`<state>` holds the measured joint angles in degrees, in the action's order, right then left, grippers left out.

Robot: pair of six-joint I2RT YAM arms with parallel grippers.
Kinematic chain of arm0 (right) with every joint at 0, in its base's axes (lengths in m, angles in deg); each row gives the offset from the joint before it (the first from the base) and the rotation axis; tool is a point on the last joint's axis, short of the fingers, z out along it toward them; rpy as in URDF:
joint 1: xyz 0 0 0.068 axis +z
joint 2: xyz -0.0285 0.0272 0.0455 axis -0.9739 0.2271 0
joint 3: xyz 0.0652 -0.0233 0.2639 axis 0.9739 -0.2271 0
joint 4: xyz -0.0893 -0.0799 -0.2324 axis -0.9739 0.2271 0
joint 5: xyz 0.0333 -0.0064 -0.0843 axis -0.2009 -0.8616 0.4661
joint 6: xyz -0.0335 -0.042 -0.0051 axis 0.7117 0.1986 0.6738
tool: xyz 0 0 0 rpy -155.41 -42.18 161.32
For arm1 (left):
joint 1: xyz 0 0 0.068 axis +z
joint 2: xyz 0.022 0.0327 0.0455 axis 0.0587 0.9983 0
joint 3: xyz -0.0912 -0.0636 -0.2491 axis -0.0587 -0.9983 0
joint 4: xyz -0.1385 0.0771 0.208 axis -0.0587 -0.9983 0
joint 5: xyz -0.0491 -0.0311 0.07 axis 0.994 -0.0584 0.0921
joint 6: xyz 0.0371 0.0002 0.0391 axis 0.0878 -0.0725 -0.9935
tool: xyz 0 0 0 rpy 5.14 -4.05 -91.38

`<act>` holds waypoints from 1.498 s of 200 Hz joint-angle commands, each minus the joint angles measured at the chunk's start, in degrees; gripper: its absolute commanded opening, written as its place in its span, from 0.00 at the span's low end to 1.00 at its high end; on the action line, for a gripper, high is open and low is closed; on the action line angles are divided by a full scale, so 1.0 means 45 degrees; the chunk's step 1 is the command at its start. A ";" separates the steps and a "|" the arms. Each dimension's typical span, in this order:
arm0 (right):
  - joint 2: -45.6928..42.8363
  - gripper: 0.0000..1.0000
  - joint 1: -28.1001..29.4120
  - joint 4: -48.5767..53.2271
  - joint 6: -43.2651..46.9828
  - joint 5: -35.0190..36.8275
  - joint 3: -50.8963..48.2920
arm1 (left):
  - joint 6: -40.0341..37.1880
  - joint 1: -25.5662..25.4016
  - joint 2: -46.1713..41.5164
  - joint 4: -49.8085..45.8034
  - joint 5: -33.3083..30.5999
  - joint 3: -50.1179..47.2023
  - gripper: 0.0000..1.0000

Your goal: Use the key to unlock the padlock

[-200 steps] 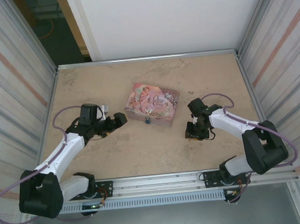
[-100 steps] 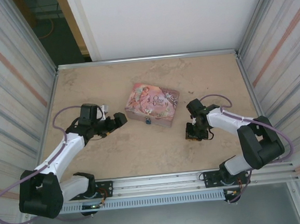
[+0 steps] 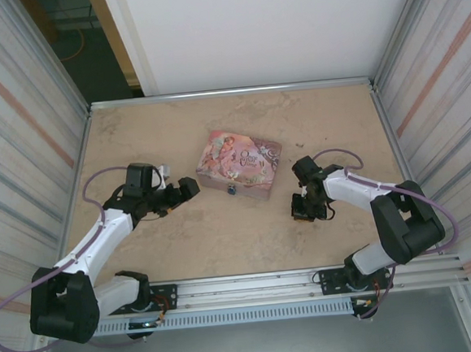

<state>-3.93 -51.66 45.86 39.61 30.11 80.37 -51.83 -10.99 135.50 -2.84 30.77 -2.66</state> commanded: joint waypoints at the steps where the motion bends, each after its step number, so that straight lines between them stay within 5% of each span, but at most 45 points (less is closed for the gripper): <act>1: 0.0283 0.01 0.0140 -0.0154 -0.0079 0.0205 -0.0304 | -0.0286 0.0159 -0.0183 -0.0336 -0.0161 0.0330 0.99; 150: -0.4318 0.00 0.0215 -0.3973 -0.0277 -0.0368 -0.0680 | 0.1763 0.0676 -0.0961 0.1712 0.2417 0.1415 0.98; 233: -0.5314 0.00 0.1411 -0.8733 -0.1950 0.0542 -0.0854 | 0.3007 -0.1524 0.1036 0.4199 0.2686 0.3409 0.84; 299: -0.5097 0.00 0.2303 -0.9920 -0.2184 0.1160 -0.0662 | 0.2916 -0.2788 0.3208 0.4950 0.2988 0.5040 0.67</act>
<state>-27.01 -42.00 4.58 31.13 33.39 77.18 -38.89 -21.87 148.07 16.16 42.46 16.97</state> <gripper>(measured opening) 0.046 0.687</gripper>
